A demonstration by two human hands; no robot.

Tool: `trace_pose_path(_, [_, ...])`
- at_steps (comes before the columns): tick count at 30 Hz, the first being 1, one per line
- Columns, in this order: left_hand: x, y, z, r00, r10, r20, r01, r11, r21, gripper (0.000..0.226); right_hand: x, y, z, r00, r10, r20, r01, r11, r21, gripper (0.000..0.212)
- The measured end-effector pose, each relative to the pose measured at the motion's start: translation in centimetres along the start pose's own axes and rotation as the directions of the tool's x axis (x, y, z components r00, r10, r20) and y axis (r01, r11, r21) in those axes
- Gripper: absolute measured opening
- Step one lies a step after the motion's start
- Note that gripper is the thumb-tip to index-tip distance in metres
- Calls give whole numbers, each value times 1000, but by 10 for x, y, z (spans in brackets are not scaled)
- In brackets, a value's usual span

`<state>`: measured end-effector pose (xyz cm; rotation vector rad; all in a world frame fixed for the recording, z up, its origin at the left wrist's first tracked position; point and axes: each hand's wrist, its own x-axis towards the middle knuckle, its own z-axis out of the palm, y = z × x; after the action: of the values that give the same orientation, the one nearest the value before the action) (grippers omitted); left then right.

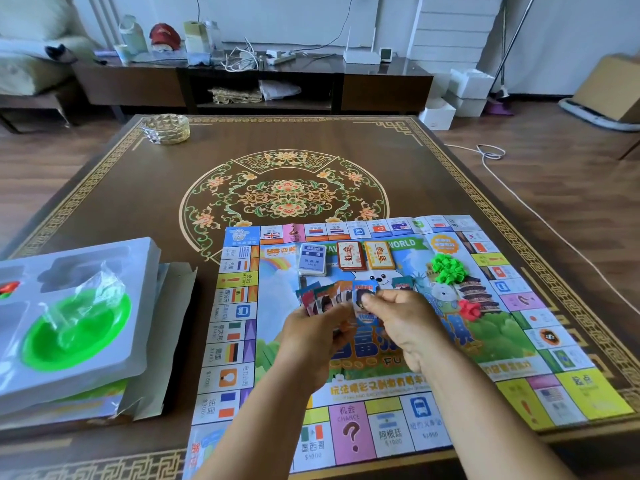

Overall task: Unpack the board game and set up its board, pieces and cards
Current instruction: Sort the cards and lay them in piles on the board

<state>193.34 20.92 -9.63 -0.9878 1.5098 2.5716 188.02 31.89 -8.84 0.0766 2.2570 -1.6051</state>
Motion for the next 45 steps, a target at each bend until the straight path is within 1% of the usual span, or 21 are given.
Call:
trace_pose_path(2, [1, 0, 1, 1000, 1, -13, -1, 1000, -7, 4, 2, 1, 0, 998, -10, -57, 11, 1000, 29, 9])
trace_pose_path(4, [3, 0, 1, 999, 4, -45, -4, 1000, -15, 3, 6, 0, -3, 987, -40, -156, 42, 999, 8, 13])
trace_pose_path(6, [5, 1, 0, 996, 13, -84, -16, 999, -38, 5, 16, 1, -10, 965, -63, -255, 45, 996, -75, 15])
trace_pose_path(8, [6, 3, -3, 993, 24, -119, -32, 997, -69, 8, 27, 1, -15, 947, -82, -310, 30, 985, -171, 17])
trace_pose_path(12, [8, 5, -8, 991, 37, -126, -48, 995, -88, 9, 41, 4, -3, 952, -115, -282, -6, 919, -395, 19])
trace_pose_path(14, [7, 5, -9, 992, 40, -118, -49, 996, -79, 9, 43, 7, 6, 947, -152, -283, -20, 852, -523, 20])
trace_pose_path(18, [5, 5, -10, 994, 41, -99, -48, 996, -73, 11, 37, 7, 11, 915, -291, -279, 4, 698, -716, 19])
trace_pose_path(19, [5, 5, -11, 994, 44, -96, -51, 996, -71, 13, 34, 4, 10, 915, -308, -261, 37, 708, -705, 22])
trace_pose_path(20, [5, 5, -12, 995, 46, -93, -53, 996, -69, 15, 28, -2, 8, 926, -290, -243, 85, 786, -612, 23])
trace_pose_path(21, [5, 5, -13, 995, 46, -93, -53, 996, -65, 16, 20, -9, 8, 949, -242, -202, 131, 886, -445, 24])
trace_pose_path(22, [4, 5, -14, 995, 44, -92, -50, 997, -64, 15, 12, -14, 9, 978, -172, -120, 136, 957, -258, 24])
trace_pose_path(23, [3, 6, -14, 995, 42, -86, -48, 997, -67, 13, 4, -17, 12, 993, -118, -28, 114, 984, -136, 22])
trace_pose_path(24, [1, 6, -14, 996, 42, -73, -47, 996, -72, 10, -1, -15, 15, 996, -80, 36, 82, 994, -77, 19])
trace_pose_path(25, [-2, 8, -13, 998, 41, -54, -45, 996, -77, 7, -3, -12, 18, 997, -51, 56, 53, 998, -39, 13])
trace_pose_path(27, [-7, 9, -13, 999, 37, 3, -36, 996, -84, 2, -6, -6, 23, 1000, -14, 21, 14, 1000, 24, 8])
trace_pose_path(28, [-9, 9, -15, 999, 29, 32, -26, 995, -99, 5, -6, -5, 23, 1000, -5, -10, 5, 999, 51, 7])
trace_pose_path(30, [-12, 12, -19, 998, 1, 60, 8, 988, -154, 12, -8, -7, 22, 999, 4, -46, 0, 997, 78, 6])
trace_pose_path(33, [-14, 15, -24, 998, -34, 59, 46, 979, -199, 18, -13, -11, 21, 999, 4, -44, 1, 995, 102, 7])
trace_pose_path(39, [-15, 19, -23, 997, -36, 63, 44, 990, -137, 18, -14, -13, 26, 1000, 19, -15, -18, 997, 77, 9])
trace_pose_path(42, [-14, 20, -25, 1000, -30, 8, 31, 992, -120, 17, -5, -15, 20, 995, -13, -98, 14, 1000, 0, 12])
trace_pose_path(45, [-10, 19, -31, 998, -38, -48, 33, 993, -111, 17, 10, -19, 13, 977, -92, -192, 60, 984, -168, 23])
